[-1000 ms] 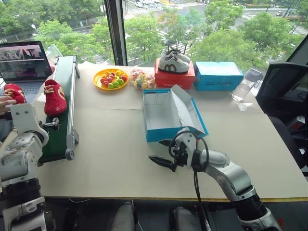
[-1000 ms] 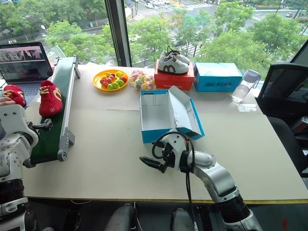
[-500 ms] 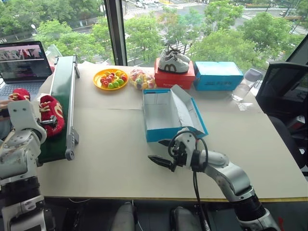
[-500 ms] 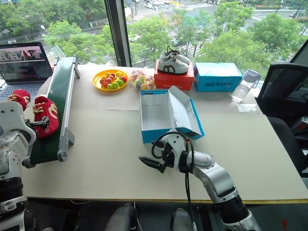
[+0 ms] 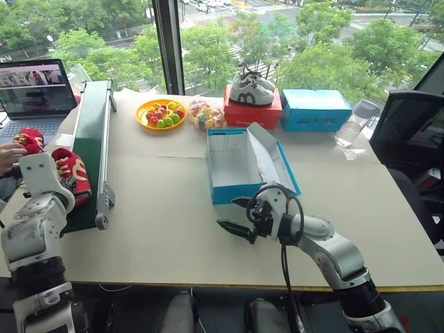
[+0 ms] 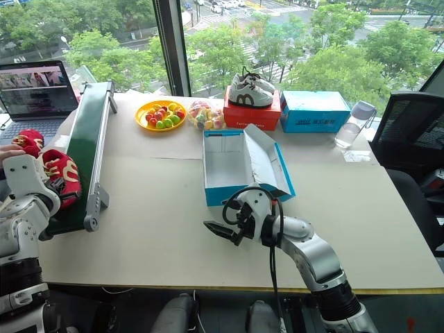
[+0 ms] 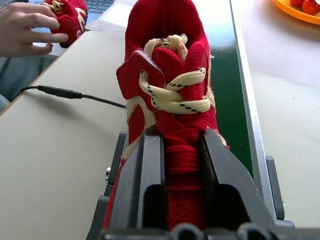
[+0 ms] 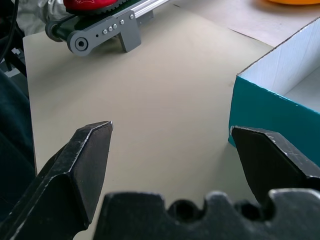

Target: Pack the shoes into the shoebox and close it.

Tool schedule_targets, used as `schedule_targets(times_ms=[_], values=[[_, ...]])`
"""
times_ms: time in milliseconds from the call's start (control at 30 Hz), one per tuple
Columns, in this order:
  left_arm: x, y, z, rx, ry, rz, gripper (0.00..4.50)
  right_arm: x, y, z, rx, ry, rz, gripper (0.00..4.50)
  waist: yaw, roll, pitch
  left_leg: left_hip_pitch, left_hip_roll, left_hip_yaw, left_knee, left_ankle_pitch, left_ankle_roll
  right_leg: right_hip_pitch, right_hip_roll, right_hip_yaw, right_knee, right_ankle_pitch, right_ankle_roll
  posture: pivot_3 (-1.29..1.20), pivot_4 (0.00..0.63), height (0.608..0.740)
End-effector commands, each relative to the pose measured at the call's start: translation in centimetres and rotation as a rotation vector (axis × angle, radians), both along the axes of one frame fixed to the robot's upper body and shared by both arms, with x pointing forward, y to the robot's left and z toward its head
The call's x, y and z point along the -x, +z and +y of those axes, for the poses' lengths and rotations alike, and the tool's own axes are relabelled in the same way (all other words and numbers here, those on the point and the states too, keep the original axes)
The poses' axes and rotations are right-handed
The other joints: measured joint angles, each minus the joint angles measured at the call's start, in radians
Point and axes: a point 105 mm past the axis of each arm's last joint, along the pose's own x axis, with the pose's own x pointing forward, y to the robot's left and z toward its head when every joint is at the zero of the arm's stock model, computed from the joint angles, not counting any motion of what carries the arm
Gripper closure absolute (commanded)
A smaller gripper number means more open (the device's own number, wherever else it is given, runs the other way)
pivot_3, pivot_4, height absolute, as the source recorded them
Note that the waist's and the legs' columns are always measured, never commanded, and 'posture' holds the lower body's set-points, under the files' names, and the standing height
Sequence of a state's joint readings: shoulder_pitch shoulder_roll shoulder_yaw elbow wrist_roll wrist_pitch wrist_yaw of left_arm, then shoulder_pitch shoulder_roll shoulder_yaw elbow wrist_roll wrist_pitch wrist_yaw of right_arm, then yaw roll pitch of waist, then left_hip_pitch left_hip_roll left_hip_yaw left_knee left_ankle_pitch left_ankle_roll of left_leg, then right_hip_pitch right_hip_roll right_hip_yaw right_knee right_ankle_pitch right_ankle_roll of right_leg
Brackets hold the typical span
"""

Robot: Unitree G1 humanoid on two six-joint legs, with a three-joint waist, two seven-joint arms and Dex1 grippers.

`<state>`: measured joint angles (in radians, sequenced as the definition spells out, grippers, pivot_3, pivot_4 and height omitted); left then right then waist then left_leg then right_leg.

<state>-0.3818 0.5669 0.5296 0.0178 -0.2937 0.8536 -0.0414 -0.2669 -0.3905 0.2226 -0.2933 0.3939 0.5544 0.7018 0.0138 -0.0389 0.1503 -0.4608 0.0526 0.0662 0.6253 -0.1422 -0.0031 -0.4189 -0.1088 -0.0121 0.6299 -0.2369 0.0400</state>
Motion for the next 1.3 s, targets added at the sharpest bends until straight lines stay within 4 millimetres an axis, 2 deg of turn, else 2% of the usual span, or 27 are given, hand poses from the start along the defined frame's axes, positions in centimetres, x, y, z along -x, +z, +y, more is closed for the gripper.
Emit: schedule_targets(times_ms=[33,67,233,400,467,500,600,667,700,767,867,933,1233,1300], values=[[-0.5,1.1,-0.6,0.008,-0.011,-0.066,3.76,-0.4,1.6,-0.4,-0.012,-0.017,-0.070,0.00,0.001,0.000,0.000,0.000,0.000,0.000,0.000,0.000,0.000,0.000,0.000,0.000,0.000,0.000,0.000,0.00,0.150,0.740],[-0.6,1.1,-0.6,0.008,-0.007,-0.074,4.13,-0.4,1.6,-0.4,-0.012,-0.018,-0.070,0.00,0.002,0.000,0.000,0.000,0.000,0.000,0.000,0.000,0.000,0.000,0.000,0.000,0.000,0.000,0.000,0.00,0.150,0.740],[-0.8,1.5,-1.1,-0.017,-0.025,-0.092,4.31,-0.5,1.7,-0.5,-0.014,-0.022,-0.070,0.00,0.002,0.000,0.000,0.000,0.000,0.000,0.000,0.000,0.000,0.000,0.000,0.000,0.000,0.001,0.000,0.00,0.150,0.740],[-1.7,6.5,-3.5,-0.025,-0.109,-0.395,4.31,-1.1,2.5,-0.8,-0.101,-0.061,-0.018,0.00,0.005,-0.003,0.000,0.000,0.000,0.000,0.000,0.000,0.000,0.001,0.000,0.000,0.000,0.001,0.000,0.00,0.150,0.740],[-1.9,9.0,-7.1,0.029,-0.250,-0.566,4.31,-1.9,4.0,-1.0,-0.259,-0.111,0.097,0.00,0.002,-0.007,0.000,0.000,0.000,0.000,0.001,0.000,0.000,0.001,0.000,0.000,0.000,0.001,0.000,0.00,0.150,0.740],[-1.9,9.4,-8.5,0.054,-0.300,-0.598,4.31,-2.3,4.7,-1.0,-0.336,-0.128,0.160,0.00,0.000,-0.007,0.000,-0.002,0.001,0.000,0.001,0.000,0.000,0.003,0.000,0.000,0.000,0.001,0.000,0.00,0.150,0.740],[-2.1,9.0,-12.0,0.171,-0.402,-0.636,4.31,-4.5,7.0,-1.6,-0.544,-0.233,0.306,0.00,-0.003,-0.007,0.000,-0.002,0.001,0.000,0.001,0.001,0.000,0.005,0.000,0.000,0.000,0.001,0.000,0.00,0.150,0.740],[-2.1,8.8,-15.9,0.305,-0.539,-0.654,4.31,-5.9,8.8,-1.6,-0.685,-0.266,0.419,0.00,-0.006,-0.006,0.000,-0.001,0.000,0.000,0.001,0.002,0.002,0.006,0.000,0.001,0.000,0.002,0.000,0.00,0.150,0.740],[-1.7,8.6,-18.7,0.388,-0.653,-0.651,4.31,-6.2,9.6,-1.2,-0.723,-0.264,0.462,0.00,-0.005,-0.006,0.000,-0.001,0.000,0.000,0.001,0.002,0.003,0.006,0.000,0.001,0.000,0.002,0.000,0.00,0.150,0.740],[-0.6,8.2,-23.1,0.518,-0.846,-0.617,4.31,-6.3,10.7,-0.4,-0.741,-0.242,0.494,0.00,-0.005,-0.006,0.000,-0.001,0.000,-0.001,0.002,0.005,0.007,0.007,0.001,0.000,0.000,0.002,0.000,0.00,0.150,0.740],[0.7,7.3,-26.6,0.672,-0.984,-0.566,4.31,-6.3,12.1,0.0,-0.781,-0.226,0.538,0.00,-0.007,-0.006,0.000,-0.002,0.000,-0.002,0.001,0.006,0.009,0.008,0.001,0.000,0.000,0.001,0.001,0.00,0.150,0.740],[1.2,7.2,-27.5,0.704,-1.024,-0.555,4.31,-6.1,12.0,0.1,-0.768,-0.231,0.562,0.00,-0.010,-0.006,0.000,-0.002,-0.001,-0.002,0.001,0.006,0.009,0.008,0.001,0.001,0.000,0.001,0.001,0.00,0.150,0.740],[1.3,6.9,-28.9,0.707,-1.113,-0.507,4.31,-5.7,11.5,-0.4,-0.752,-0.299,0.580,0.00,-0.029,-0.004,0.001,-0.001,-0.001,-0.004,0.002,0.006,0.010,0.009,0.003,0.001,0.000,0.001,0.001,0.00,0.150,0.740],[1.4,6.7,-29.2,0.702,-1.134,-0.495,4.31,-5.6,11.3,-0.6,-0.750,-0.318,0.576,0.52,-0.029,-0.004,0.001,-0.001,-0.001,-0.004,0.002,0.007,0.010,0.009,0.003,0.001,0.000,0.001,0.001,0.00,0.150,0.740]])
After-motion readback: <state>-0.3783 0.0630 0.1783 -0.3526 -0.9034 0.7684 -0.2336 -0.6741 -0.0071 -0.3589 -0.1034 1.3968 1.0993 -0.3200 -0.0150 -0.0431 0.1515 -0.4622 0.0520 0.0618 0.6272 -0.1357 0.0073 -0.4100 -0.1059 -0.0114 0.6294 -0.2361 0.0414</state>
